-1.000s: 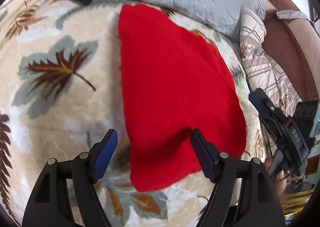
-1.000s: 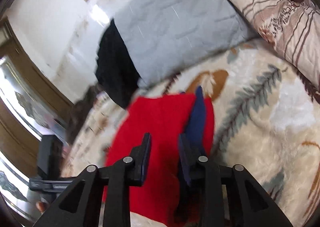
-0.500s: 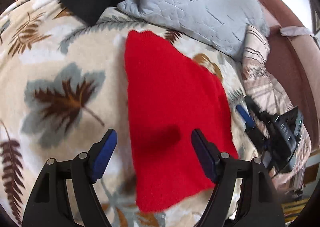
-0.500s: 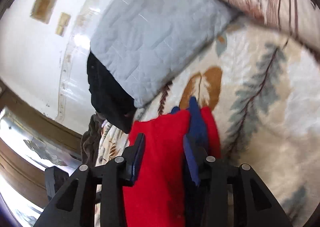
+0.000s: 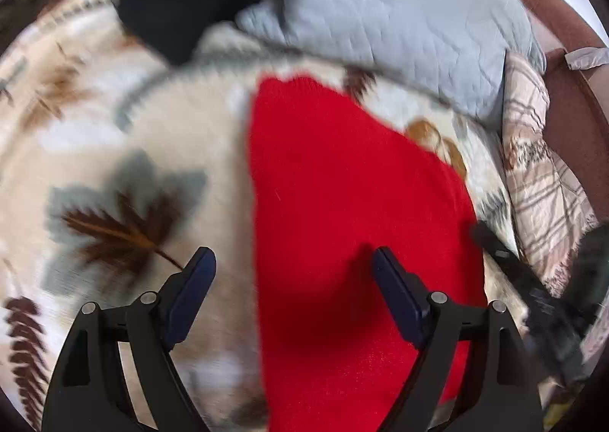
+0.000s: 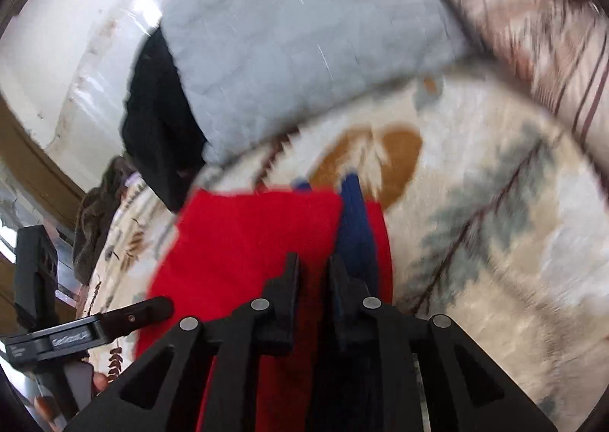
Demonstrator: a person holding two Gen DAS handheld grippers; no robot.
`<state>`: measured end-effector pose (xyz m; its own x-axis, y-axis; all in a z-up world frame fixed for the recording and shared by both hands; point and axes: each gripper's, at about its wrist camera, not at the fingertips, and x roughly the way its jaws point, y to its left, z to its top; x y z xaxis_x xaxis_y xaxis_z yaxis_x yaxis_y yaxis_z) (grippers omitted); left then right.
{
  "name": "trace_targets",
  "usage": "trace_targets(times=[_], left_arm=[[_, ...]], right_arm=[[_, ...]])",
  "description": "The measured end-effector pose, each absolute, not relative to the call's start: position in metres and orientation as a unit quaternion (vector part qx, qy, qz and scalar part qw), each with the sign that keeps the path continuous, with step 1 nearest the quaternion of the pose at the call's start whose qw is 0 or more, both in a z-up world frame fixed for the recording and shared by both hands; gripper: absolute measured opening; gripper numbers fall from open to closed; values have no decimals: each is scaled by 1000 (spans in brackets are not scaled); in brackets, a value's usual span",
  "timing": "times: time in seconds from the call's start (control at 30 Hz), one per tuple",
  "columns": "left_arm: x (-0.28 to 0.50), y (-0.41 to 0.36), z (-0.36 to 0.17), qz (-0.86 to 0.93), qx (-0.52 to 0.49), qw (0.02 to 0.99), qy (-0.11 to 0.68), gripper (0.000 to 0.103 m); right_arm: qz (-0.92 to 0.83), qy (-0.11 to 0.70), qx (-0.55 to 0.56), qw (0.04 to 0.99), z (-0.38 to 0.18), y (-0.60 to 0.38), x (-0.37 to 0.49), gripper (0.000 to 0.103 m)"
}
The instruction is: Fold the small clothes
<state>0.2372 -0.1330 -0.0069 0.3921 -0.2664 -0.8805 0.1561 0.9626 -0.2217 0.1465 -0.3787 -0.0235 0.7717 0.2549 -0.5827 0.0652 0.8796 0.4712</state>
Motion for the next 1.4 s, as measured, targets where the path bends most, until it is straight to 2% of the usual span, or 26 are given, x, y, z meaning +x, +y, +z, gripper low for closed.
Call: trace_targets(times=[0.1, 0.2, 0.27, 0.53, 0.73, 0.8, 0.87, 0.9, 0.93, 0.97, 1.03, 1.17, 1.27, 1.4], left_arm=[[238, -138, -7, -95, -11, 846, 525, 86], [238, -145, -16, -86, 6, 848, 523, 86], [237, -149, -16, -84, 17, 851, 518, 86], [237, -150, -15, -79, 33, 856, 510, 87], [240, -150, -10, -82, 32, 851, 517, 87], [245, -151, -6, -83, 36, 853, 514, 87], [254, -153, -3, -78, 38, 855, 512, 87], [262, -156, -6, -79, 37, 852, 517, 88], [268, -157, -11, -80, 38, 846, 526, 90], [277, -158, -20, -75, 39, 836, 542, 94], [285, -153, -27, -76, 12, 823, 562, 95], [267, -129, -12, -87, -42, 822, 561, 95], [234, -117, -10, -98, -57, 825, 553, 95], [208, -114, -21, -99, -68, 833, 539, 96]], right_arm=[[80, 334, 208, 916, -18, -365, 145, 27], [70, 419, 176, 888, -53, -352, 166, 24], [71, 395, 167, 900, -54, -352, 163, 23], [68, 391, 184, 899, -44, -354, 158, 25], [51, 334, 192, 921, -28, -363, 154, 28], [50, 346, 193, 917, -33, -363, 160, 28], [33, 391, 177, 903, -47, -360, 171, 27], [26, 402, 172, 899, -52, -360, 173, 28], [21, 400, 174, 899, -53, -362, 172, 35], [20, 403, 183, 897, -53, -365, 172, 36], [31, 406, 203, 891, -49, -373, 169, 32], [92, 389, 187, 897, -29, -371, 150, 34], [132, 385, 141, 903, -21, -356, 135, 36], [105, 428, 73, 895, -44, -336, 134, 35]])
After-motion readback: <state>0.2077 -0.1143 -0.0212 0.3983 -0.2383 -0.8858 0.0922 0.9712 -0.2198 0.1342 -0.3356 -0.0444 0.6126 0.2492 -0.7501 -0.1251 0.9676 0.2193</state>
